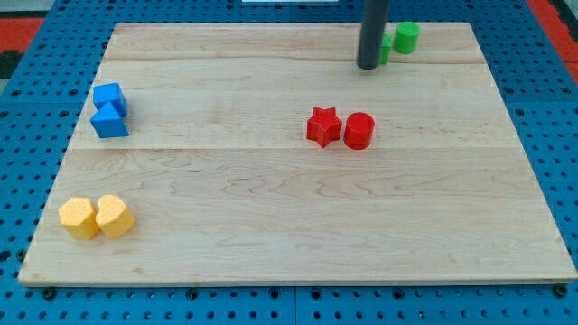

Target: Move the red circle and red star slightly left

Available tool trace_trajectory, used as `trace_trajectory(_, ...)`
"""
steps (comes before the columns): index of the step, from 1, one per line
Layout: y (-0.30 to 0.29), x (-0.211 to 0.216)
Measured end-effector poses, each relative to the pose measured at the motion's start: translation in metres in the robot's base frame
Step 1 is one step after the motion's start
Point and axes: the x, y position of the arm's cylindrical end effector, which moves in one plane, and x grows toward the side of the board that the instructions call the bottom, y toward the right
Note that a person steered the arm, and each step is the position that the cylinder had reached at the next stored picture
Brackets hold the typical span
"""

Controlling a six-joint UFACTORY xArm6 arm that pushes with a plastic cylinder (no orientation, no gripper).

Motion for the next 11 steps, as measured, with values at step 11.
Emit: trace_trajectory(11, -0.044, 0.117)
